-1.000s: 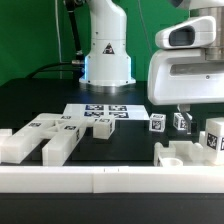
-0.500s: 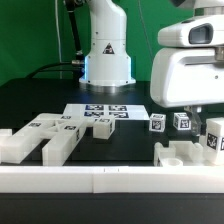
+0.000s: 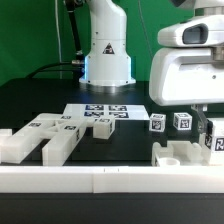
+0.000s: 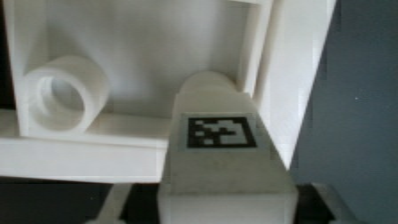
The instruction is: Assemble chair
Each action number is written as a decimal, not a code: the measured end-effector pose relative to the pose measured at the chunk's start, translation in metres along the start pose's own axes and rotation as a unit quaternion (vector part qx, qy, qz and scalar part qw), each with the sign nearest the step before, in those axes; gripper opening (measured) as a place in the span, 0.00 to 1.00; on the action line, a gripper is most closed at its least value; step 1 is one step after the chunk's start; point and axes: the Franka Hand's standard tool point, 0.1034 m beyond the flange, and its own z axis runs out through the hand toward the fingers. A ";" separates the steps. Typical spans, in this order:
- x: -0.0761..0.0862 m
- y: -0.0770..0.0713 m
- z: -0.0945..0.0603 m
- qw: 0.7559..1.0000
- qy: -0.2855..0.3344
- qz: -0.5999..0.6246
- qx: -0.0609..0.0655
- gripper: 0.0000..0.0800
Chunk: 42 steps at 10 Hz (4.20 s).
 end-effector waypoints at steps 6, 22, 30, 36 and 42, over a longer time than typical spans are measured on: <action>-0.001 0.001 0.002 0.956 0.003 0.295 0.014 0.36; -0.004 0.000 0.003 0.927 -0.004 0.374 0.012 0.81; -0.003 0.000 0.002 0.996 0.001 0.092 0.012 0.81; -0.003 0.001 0.002 0.998 0.002 -0.055 0.004 0.66; -0.003 -0.001 0.003 0.997 0.001 0.072 0.007 0.36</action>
Offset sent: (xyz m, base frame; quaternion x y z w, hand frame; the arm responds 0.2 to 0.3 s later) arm -0.0095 0.0010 -0.0048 0.0152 0.0027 0.2614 0.9651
